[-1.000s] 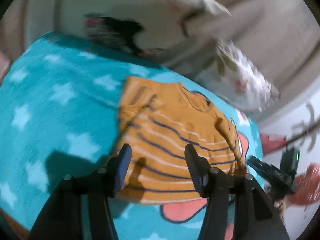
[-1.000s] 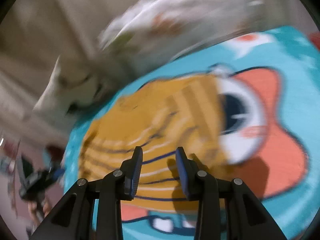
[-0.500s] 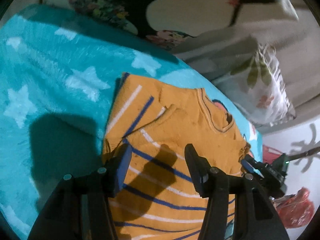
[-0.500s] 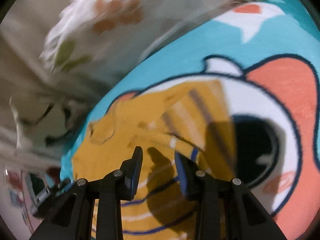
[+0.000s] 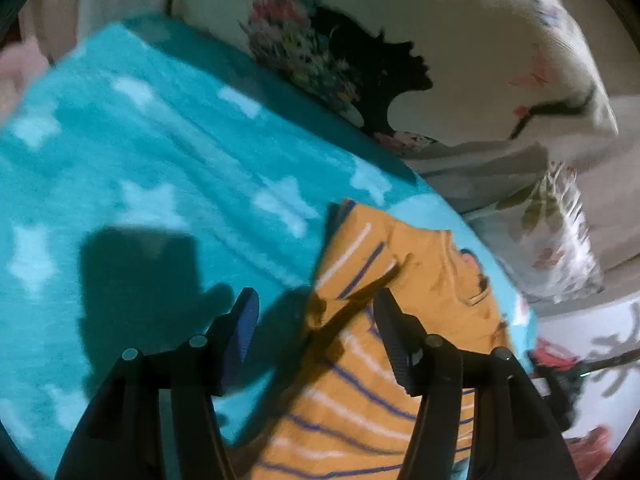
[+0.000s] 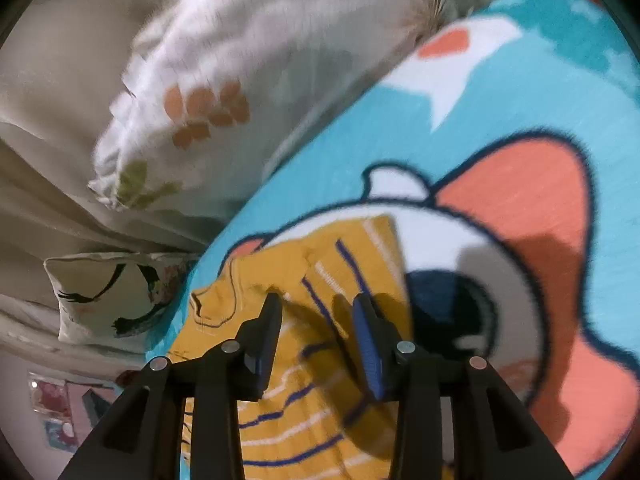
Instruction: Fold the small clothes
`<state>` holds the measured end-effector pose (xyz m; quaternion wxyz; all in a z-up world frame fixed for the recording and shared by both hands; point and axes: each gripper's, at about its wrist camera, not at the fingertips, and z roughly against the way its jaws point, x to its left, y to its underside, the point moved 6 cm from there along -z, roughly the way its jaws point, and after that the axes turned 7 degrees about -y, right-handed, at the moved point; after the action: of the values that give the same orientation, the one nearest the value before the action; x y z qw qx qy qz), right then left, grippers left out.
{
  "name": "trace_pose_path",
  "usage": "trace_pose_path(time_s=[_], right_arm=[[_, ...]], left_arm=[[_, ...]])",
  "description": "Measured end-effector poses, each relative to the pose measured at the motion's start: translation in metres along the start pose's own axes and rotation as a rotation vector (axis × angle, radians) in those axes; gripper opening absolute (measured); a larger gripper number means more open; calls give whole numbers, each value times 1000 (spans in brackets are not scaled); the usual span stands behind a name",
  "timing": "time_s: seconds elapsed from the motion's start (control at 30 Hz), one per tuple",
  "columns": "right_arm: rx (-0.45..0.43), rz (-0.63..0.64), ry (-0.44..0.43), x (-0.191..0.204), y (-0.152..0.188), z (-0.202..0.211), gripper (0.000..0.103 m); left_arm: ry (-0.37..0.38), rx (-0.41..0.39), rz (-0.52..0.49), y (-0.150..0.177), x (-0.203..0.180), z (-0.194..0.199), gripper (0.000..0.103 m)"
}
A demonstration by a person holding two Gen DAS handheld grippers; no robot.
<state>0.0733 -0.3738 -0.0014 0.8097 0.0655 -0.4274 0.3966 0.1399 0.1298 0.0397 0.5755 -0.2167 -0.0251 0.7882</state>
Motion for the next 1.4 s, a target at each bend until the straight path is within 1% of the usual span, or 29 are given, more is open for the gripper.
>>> trace_pose_path(time_s=[0.1, 0.2, 0.23, 0.27, 0.3, 0.37, 0.43, 0.47, 0.53, 0.57, 0.63, 0.7, 0.73, 0.83, 1.07, 1.27, 1.4], right_arm=[[-16, 49, 30, 4, 4, 20, 41], [-15, 133, 89, 12, 16, 34, 41], [-11, 161, 109, 14, 22, 37, 42], [-6, 182, 120, 14, 27, 41, 43], [4, 210, 132, 17, 35, 44, 45], [19, 257, 156, 20, 48, 50, 45], [33, 313, 177, 25, 63, 53, 45], [44, 338, 185, 28, 71, 55, 45], [59, 366, 192, 32, 83, 59, 45], [67, 379, 187, 34, 91, 62, 46], [77, 395, 183, 36, 101, 67, 49], [82, 411, 180, 36, 112, 75, 51], [86, 420, 180, 35, 118, 80, 52], [98, 438, 189, 31, 130, 87, 52], [124, 419, 197, 5, 150, 104, 53], [160, 413, 196, -6, 165, 103, 53], [168, 424, 192, -4, 171, 103, 53]], left_arm=[[-67, -60, -72, 14, -6, 21, 60], [-136, -137, -146, 31, -14, 44, 60], [-152, -159, -164, 37, -18, 51, 62], [-174, -186, -183, 43, -23, 58, 64], [-198, -217, -199, 50, -27, 66, 69], [-253, -288, -236, 62, -35, 82, 72], [-311, -356, -270, 74, -45, 97, 80], [-330, -390, -284, 80, -51, 104, 82], [-335, -440, -299, 91, -58, 118, 89], [-335, -455, -300, 97, -61, 123, 91], [-333, -451, -300, 107, -65, 127, 92], [-339, -419, -299, 118, -68, 126, 92], [-346, -400, -300, 124, -69, 125, 92], [-334, -357, -309, 143, -72, 120, 92], [-365, -304, -317, 179, -69, 114, 92], [-391, -246, -293, 196, -56, 105, 92], [-389, -219, -294, 194, -50, 100, 92]])
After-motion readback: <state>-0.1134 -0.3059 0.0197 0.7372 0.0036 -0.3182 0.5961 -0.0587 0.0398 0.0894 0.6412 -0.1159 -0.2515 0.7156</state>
